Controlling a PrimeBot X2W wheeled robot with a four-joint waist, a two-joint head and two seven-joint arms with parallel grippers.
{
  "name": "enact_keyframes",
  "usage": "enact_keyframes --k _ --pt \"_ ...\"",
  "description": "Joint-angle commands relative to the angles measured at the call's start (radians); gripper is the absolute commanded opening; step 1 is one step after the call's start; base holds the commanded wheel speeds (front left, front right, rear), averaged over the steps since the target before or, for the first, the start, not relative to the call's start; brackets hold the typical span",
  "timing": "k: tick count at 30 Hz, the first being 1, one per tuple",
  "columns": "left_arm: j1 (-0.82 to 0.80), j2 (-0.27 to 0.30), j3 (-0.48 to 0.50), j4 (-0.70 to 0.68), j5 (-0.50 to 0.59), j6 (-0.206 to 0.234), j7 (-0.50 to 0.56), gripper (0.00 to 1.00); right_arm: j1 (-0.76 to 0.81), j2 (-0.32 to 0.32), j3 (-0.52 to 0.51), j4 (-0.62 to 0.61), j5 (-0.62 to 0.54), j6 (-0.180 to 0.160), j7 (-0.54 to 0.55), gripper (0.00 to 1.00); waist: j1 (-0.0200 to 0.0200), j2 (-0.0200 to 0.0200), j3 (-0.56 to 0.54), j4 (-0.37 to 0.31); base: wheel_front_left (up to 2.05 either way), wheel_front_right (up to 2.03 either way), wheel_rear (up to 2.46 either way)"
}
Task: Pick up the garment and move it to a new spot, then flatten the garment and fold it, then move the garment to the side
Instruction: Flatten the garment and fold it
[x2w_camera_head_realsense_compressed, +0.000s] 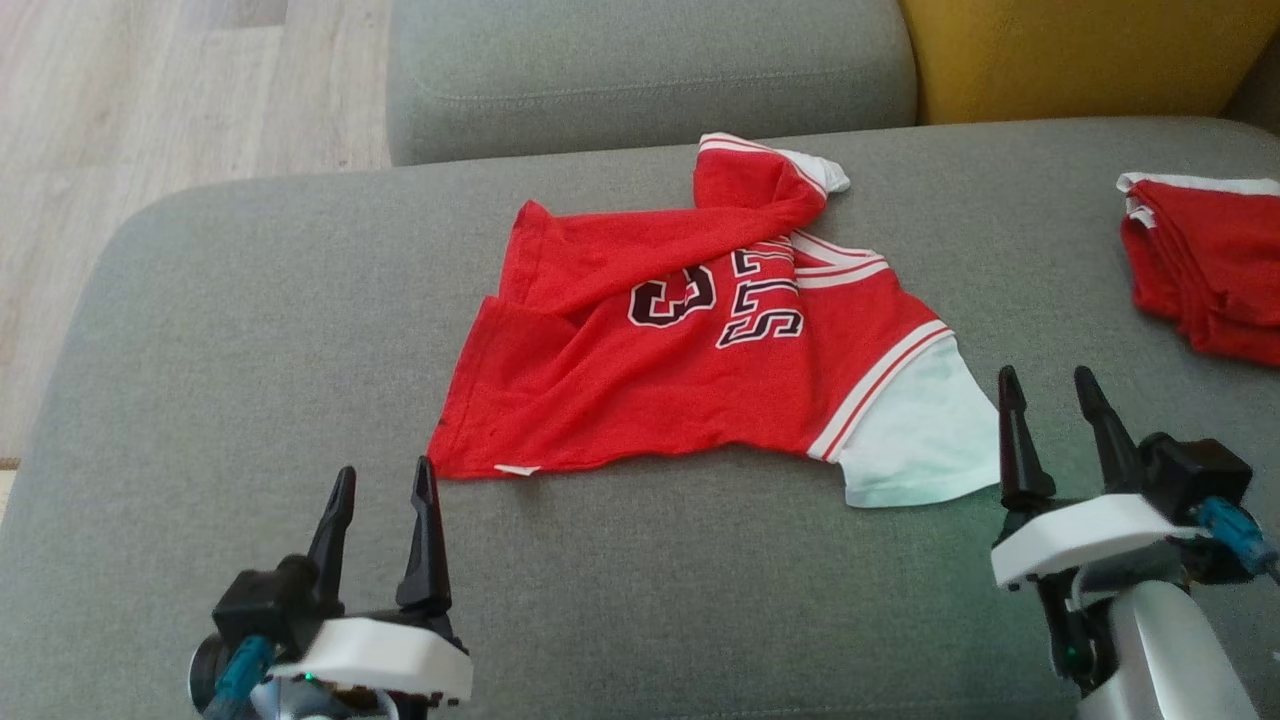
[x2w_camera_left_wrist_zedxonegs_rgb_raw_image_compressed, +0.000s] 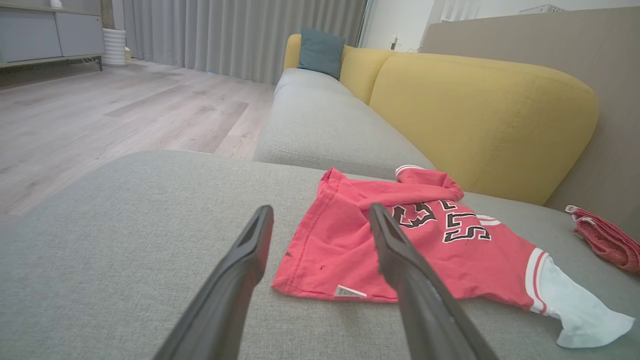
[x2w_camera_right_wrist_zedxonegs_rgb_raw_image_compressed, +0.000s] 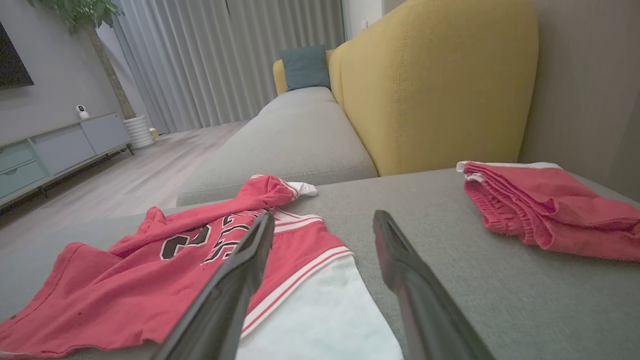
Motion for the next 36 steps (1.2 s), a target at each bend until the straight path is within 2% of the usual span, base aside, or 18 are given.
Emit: enact_keyframes --k 1,9,16,36 --pt "-0.028 -0.003 0.042 -0.032 -0.005 0.000 -0.012 1.00 -0.023 0.003 0.034 -0.048 -0.007 0.007 -0.005 1.00 0.0000 -0.0001 -0.007 0.003 0.00 0.00 0.00" --pt "-0.004 -0.003 0.043 -0.041 -0.007 0.003 -0.012 1.00 -0.005 0.017 0.121 -0.122 -0.007 0.007 0.004 1.00 0.0000 -0.0001 -0.030 0.014 0.00 0.00 0.00" --pt "0.009 -0.003 0.040 -0.045 0.001 0.004 -0.012 1.00 0.015 0.020 0.182 -0.126 0.038 0.007 0.001 1.00 0.0000 -0.0001 -0.036 0.024 0.00 0.00 0.00" --pt "0.002 -0.003 0.044 -0.030 0.006 0.002 -0.012 1.00 0.026 0.020 0.186 -0.074 0.048 0.007 -0.028 1.00 0.0000 -0.0001 -0.033 0.022 0.00 0.00 0.00"
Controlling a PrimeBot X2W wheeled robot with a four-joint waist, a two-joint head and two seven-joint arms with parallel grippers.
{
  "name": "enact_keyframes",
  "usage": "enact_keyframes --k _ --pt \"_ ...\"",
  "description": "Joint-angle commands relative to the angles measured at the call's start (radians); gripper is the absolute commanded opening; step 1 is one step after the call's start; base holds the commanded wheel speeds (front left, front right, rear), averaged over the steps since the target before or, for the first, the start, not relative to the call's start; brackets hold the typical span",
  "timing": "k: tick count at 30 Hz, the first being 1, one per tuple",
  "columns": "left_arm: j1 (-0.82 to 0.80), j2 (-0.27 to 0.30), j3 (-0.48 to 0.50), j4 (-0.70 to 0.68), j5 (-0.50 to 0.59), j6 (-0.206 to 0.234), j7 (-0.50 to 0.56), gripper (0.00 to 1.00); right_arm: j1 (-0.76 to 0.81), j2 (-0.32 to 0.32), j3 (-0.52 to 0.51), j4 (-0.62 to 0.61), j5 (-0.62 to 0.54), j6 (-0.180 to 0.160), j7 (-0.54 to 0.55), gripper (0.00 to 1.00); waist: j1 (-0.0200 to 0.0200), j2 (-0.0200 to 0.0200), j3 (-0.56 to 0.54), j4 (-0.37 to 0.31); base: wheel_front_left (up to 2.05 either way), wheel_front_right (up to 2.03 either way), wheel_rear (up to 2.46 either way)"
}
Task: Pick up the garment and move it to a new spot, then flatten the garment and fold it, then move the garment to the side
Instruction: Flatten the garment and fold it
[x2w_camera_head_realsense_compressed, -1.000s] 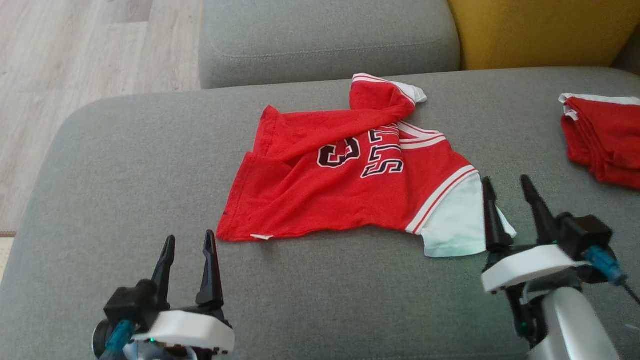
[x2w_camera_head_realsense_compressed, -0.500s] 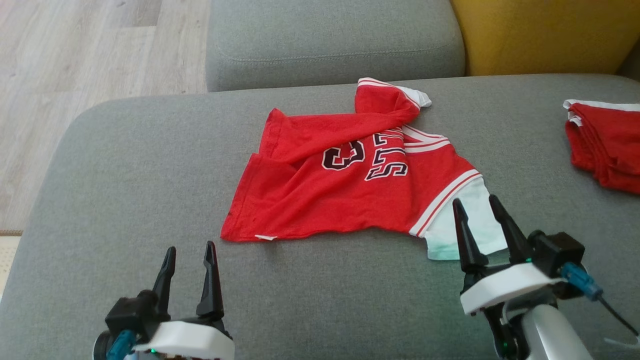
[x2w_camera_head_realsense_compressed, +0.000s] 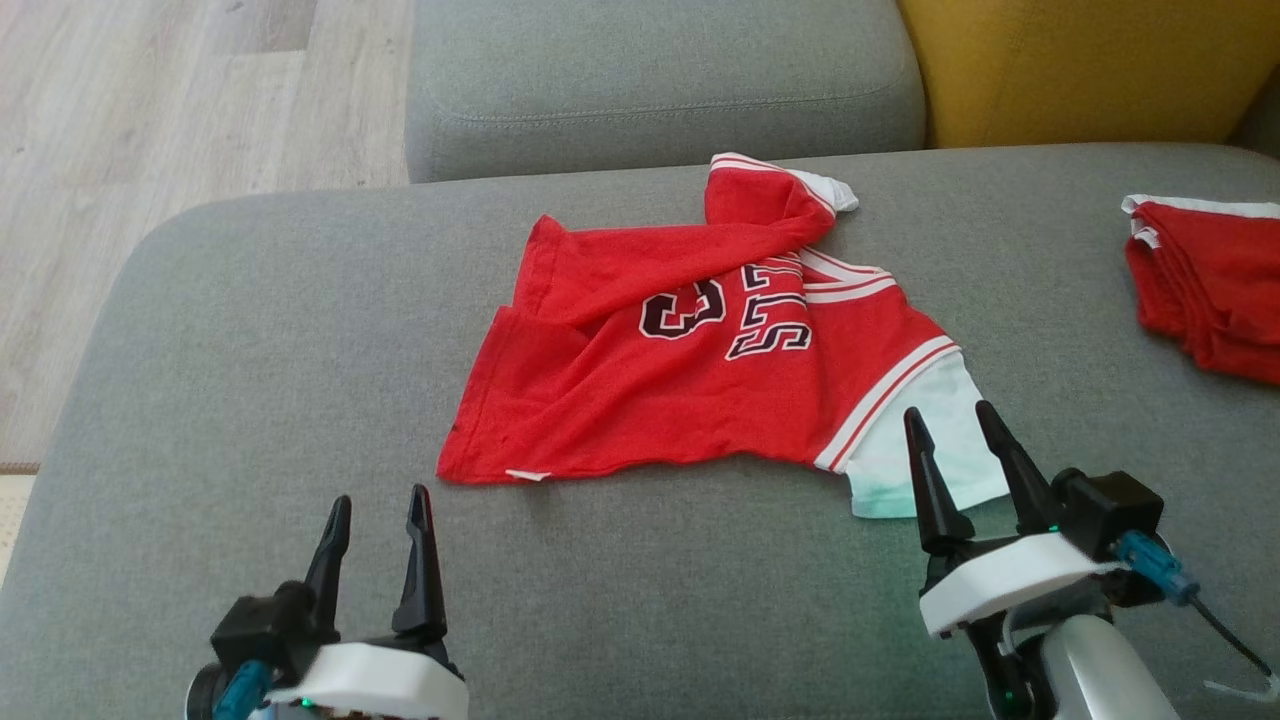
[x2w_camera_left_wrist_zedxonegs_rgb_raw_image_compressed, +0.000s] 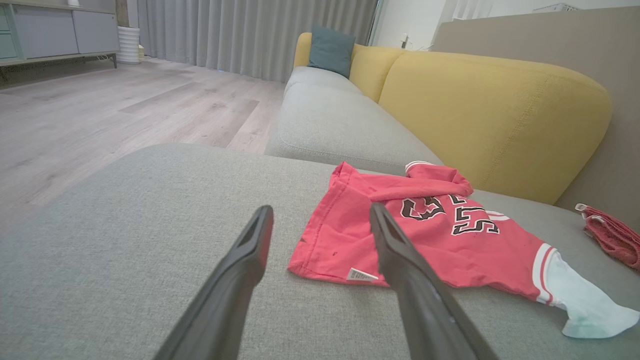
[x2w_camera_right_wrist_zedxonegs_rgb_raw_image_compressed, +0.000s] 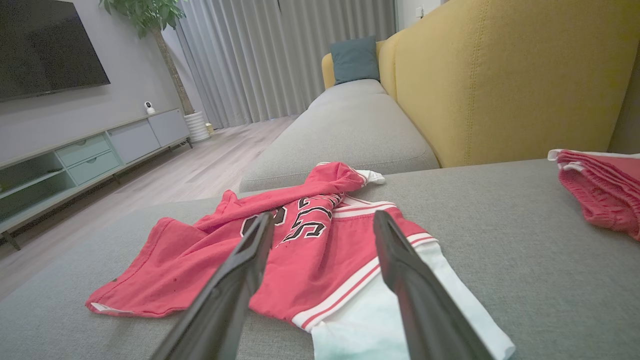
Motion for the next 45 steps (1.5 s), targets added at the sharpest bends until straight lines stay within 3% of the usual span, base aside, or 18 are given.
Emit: enact_keyframes --k 1,11,27,42,43,45 --pt "-0.045 -0.004 0.032 -0.029 0.005 0.000 -0.012 1.00 -0.035 0.003 0.021 -0.028 -0.007 0.007 -0.017 1.00 0.0000 -0.0001 0.000 0.000 0.00 0.00 0.00" --pt "-0.048 -0.004 0.031 -0.028 0.007 0.003 -0.012 1.00 -0.039 0.003 -0.017 -0.013 -0.026 0.007 -0.002 1.00 0.0000 -0.0001 0.004 0.000 0.00 0.00 0.00" --pt "-0.081 -0.004 -0.018 -0.032 0.000 0.005 -0.012 1.00 -0.136 0.003 -0.321 0.164 -0.251 0.007 0.209 1.00 0.0000 -0.0001 0.096 0.043 0.00 0.00 0.00" --pt "-0.103 -0.004 -0.030 -0.019 -0.008 0.006 -0.012 1.00 -0.234 0.002 -0.394 0.359 -0.248 0.007 0.295 1.00 0.0000 -0.0001 0.124 0.083 0.00 0.00 0.00" --pt "-0.103 -0.004 -0.030 -0.019 -0.008 0.006 -0.012 1.00 -0.239 0.001 -0.398 0.369 -0.248 0.007 0.297 0.98 0.0000 -0.0001 0.124 0.083 0.00 0.00 0.00" --pt "-0.100 -0.004 -0.030 -0.019 -0.009 0.007 -0.012 1.00 -0.249 -0.001 -0.404 0.386 -0.246 0.007 0.296 0.56 0.0000 -0.0001 0.122 0.084 0.00 0.00 0.00"
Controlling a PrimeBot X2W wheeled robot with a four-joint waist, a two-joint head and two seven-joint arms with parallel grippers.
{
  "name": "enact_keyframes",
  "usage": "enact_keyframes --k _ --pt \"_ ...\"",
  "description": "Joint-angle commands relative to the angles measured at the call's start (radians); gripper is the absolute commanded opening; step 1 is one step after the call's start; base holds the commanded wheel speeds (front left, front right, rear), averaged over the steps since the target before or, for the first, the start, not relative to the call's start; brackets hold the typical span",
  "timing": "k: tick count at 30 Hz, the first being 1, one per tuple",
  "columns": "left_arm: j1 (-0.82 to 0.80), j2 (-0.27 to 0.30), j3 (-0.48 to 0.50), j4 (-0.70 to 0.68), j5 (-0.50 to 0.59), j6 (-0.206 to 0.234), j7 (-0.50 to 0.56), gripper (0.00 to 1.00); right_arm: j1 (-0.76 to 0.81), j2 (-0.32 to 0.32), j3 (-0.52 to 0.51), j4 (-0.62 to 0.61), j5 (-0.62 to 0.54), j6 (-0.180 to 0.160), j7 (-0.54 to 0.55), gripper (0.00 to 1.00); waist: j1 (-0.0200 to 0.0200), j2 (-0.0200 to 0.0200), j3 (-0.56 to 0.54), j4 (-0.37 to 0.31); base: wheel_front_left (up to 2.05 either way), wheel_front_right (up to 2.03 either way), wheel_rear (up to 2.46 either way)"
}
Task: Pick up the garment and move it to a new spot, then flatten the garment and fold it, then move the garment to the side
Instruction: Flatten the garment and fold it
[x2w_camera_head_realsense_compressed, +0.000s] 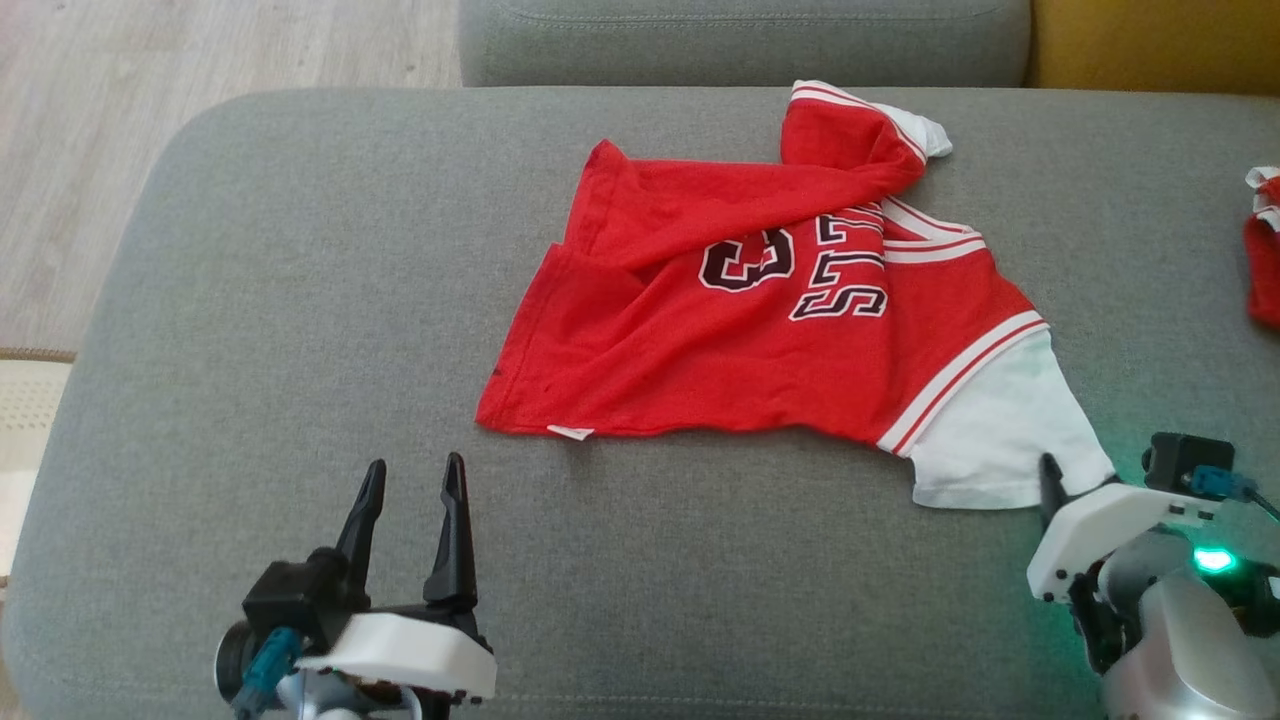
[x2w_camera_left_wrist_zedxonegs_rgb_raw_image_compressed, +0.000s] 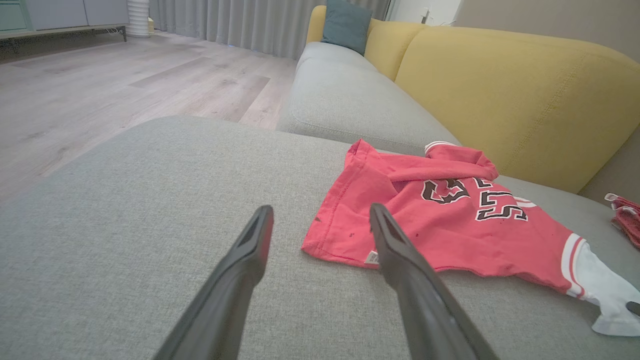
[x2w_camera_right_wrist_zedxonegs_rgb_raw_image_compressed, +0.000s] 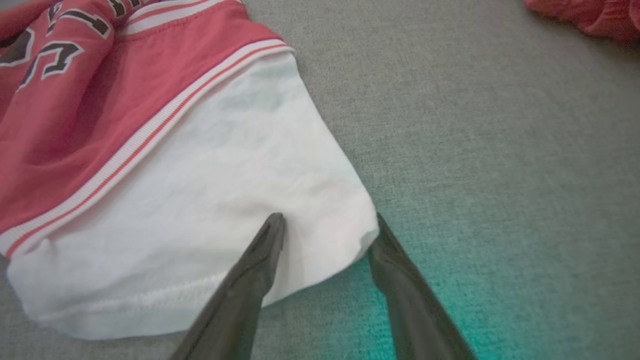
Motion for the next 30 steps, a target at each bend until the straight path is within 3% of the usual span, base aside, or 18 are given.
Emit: enact_keyframes --k 1,6,7,16,30 --pt "-0.038 -0.004 0.026 -0.027 -0.008 0.006 -0.012 1.00 -0.041 -0.007 0.020 -0.008 0.010 0.007 0.005 0.44 0.0000 0.0000 -0.001 0.000 0.00 0.00 0.00" --pt "-0.031 -0.004 0.026 -0.024 -0.006 0.006 -0.012 1.00 -0.061 -0.009 0.014 0.029 0.026 0.007 0.001 0.04 0.0000 0.0000 -0.009 -0.007 0.00 0.00 0.00" --pt "-0.030 -0.004 0.026 -0.023 -0.006 0.005 -0.012 1.00 -0.065 -0.011 0.013 0.032 0.029 0.007 -0.006 0.00 0.0000 0.0000 -0.011 -0.009 0.00 0.00 0.00" --pt "-0.064 -0.004 -0.027 0.062 -0.083 -0.016 -0.012 1.00 -0.059 -0.013 0.062 -0.007 0.085 0.007 -0.080 0.00 0.0000 0.0000 -0.018 -0.055 0.00 0.00 0.00" --pt "-0.224 -0.002 0.014 0.284 -0.211 0.045 0.070 1.00 -0.004 -0.021 0.134 -0.192 0.145 0.007 -0.070 0.00 0.0000 0.0000 0.052 -0.145 0.00 0.00 0.00"
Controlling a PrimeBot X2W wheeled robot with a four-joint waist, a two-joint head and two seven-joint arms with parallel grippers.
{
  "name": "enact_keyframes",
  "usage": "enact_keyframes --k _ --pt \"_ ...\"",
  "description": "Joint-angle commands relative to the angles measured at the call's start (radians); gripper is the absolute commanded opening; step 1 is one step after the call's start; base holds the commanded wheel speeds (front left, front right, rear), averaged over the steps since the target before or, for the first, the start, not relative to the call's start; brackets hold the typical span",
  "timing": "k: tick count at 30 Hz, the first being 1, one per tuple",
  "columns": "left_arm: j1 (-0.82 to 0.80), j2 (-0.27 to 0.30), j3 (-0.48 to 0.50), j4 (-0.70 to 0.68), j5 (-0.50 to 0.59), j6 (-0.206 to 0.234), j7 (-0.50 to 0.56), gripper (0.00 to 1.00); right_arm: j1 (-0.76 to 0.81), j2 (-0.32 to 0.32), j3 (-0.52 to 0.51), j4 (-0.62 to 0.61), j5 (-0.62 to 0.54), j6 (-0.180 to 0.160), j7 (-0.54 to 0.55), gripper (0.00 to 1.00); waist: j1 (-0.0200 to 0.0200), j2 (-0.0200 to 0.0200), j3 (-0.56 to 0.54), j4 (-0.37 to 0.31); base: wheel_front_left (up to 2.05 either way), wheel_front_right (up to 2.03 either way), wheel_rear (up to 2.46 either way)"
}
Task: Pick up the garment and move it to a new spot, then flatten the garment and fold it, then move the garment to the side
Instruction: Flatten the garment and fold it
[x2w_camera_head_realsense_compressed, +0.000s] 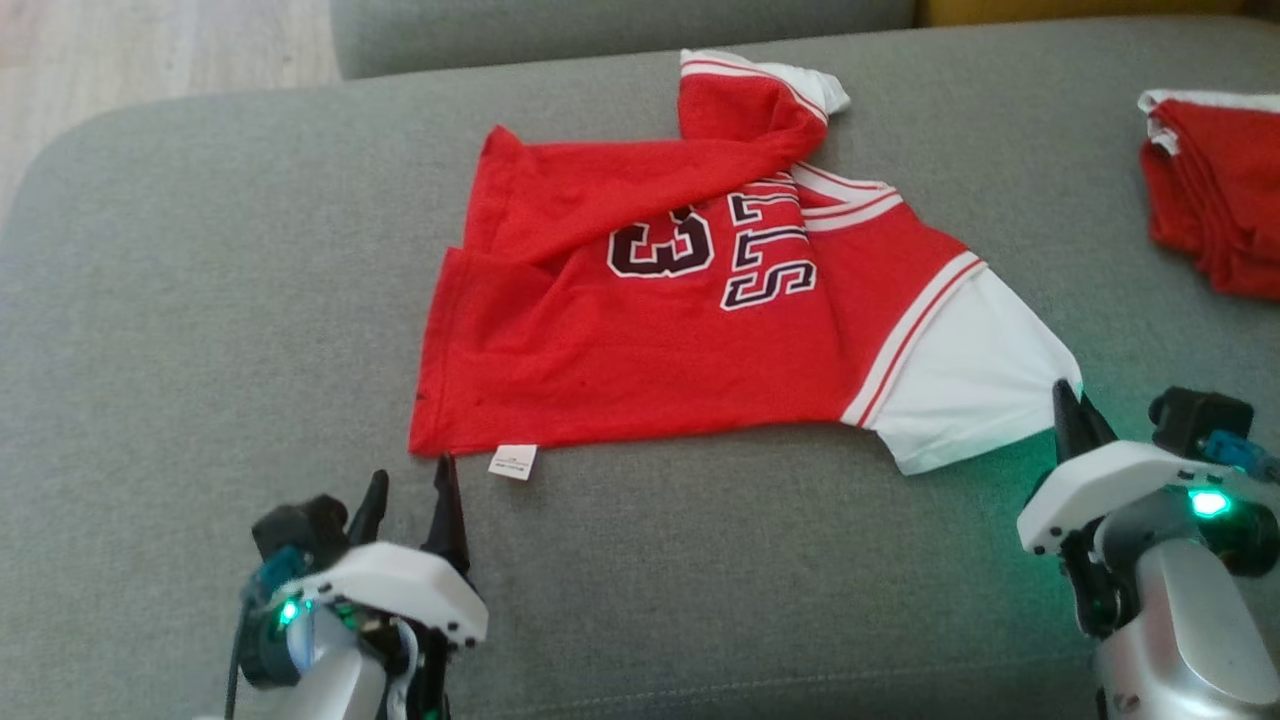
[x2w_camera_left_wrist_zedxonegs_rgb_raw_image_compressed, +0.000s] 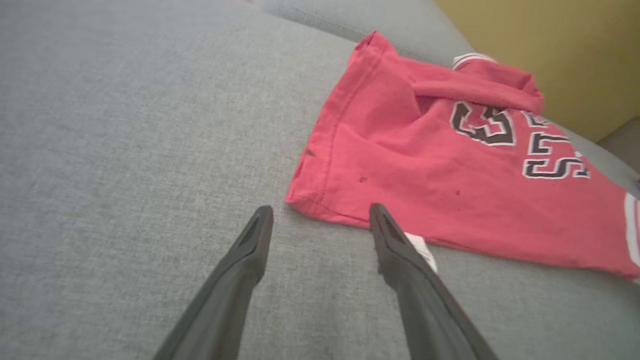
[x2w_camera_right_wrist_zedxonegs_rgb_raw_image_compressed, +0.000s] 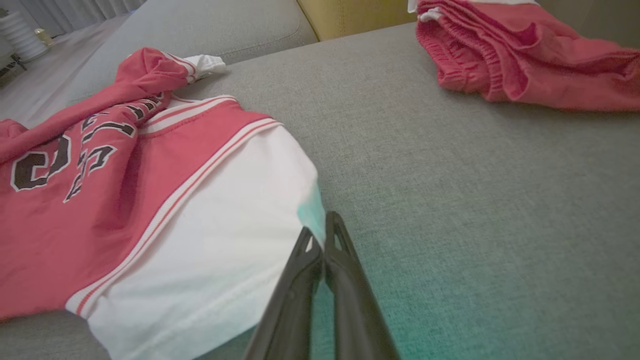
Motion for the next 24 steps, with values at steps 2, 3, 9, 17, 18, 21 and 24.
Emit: enact_keyframes --k 2,3,9,17,18,21,24 --pt "-0.073 0.003 0.043 0.007 -0.009 0.018 0.022 1.00 -0.019 -0.012 0.036 -0.056 0.016 0.007 0.002 0.00 0.0000 0.0000 0.022 -0.016 0.00 0.00 0.00" --pt "-0.083 0.004 0.045 0.020 -0.012 0.021 0.033 1.00 -0.020 -0.011 0.042 -0.063 0.019 0.007 0.002 0.00 0.0000 0.0000 0.028 -0.019 0.00 0.00 0.00" --pt "-0.137 0.013 0.056 0.071 -0.023 0.023 0.057 1.00 -0.029 -0.008 0.078 -0.089 0.041 0.007 0.000 0.00 0.0000 0.0000 0.053 -0.031 0.00 0.00 0.00" --pt "-0.177 0.019 0.040 0.130 -0.036 0.023 0.131 0.47 -0.040 -0.005 0.115 -0.103 0.062 0.007 -0.011 0.00 0.0000 0.0000 0.071 -0.045 0.00 0.00 0.00" --pt "-0.178 0.020 0.038 0.132 -0.036 0.023 0.133 0.42 -0.041 -0.005 0.117 -0.104 0.063 0.007 -0.011 0.00 0.0000 0.0000 0.071 -0.046 0.00 0.00 0.00" --pt "-0.181 0.022 0.028 0.140 -0.037 0.018 0.150 0.00 -0.044 -0.006 0.126 -0.104 0.067 0.007 -0.013 0.00 0.0000 0.0000 0.071 -0.050 0.00 0.00 0.00" --pt "-0.183 0.020 0.023 0.139 -0.044 0.009 0.149 0.00 -0.048 -0.009 0.141 -0.105 0.073 0.007 -0.017 0.00 0.0000 0.0000 0.070 -0.051 0.00 0.00 0.00"
